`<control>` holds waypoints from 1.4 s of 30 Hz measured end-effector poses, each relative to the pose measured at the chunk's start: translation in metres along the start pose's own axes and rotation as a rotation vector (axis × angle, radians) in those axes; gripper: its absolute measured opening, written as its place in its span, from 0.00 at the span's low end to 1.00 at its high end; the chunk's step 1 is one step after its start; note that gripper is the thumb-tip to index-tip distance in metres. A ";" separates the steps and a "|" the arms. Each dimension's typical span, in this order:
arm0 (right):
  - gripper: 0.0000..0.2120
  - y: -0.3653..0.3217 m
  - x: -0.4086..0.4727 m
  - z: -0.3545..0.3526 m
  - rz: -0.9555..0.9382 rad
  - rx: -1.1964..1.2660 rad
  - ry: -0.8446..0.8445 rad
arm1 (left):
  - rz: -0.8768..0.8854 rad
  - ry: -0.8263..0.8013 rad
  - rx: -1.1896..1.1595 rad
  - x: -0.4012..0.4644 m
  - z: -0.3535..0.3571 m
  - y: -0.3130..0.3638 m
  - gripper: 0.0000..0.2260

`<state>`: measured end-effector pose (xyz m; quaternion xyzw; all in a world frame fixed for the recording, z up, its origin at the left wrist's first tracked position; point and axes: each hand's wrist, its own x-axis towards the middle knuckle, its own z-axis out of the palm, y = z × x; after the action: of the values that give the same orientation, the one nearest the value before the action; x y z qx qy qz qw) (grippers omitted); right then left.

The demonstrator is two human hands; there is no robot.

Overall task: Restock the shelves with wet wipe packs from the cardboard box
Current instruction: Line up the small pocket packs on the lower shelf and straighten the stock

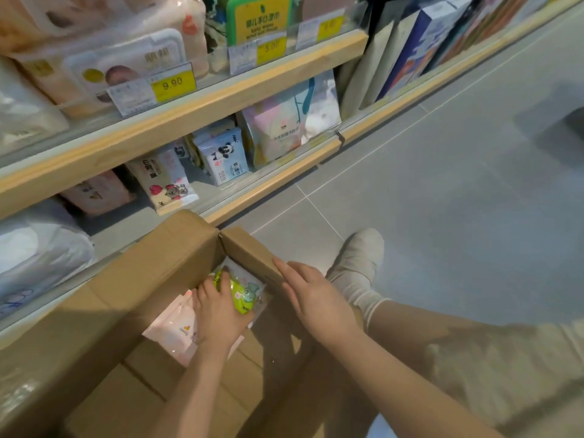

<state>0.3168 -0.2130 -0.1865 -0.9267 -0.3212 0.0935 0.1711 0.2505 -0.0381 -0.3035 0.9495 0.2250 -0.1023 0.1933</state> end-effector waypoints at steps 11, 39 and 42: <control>0.27 0.001 0.001 -0.005 0.028 0.024 0.000 | 0.152 0.184 -0.099 -0.065 -0.064 -0.006 0.46; 0.13 -0.085 0.002 0.014 0.153 0.600 -0.188 | -0.263 0.450 -0.836 -0.109 -0.144 -0.065 0.08; 0.16 -0.066 0.009 0.041 0.214 0.434 -0.223 | -0.335 0.395 -0.769 -0.093 -0.128 -0.103 0.16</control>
<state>0.2754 -0.1481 -0.2006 -0.8810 -0.2108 0.2794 0.3184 0.1347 0.0640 -0.1950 0.7606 0.4295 0.1418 0.4657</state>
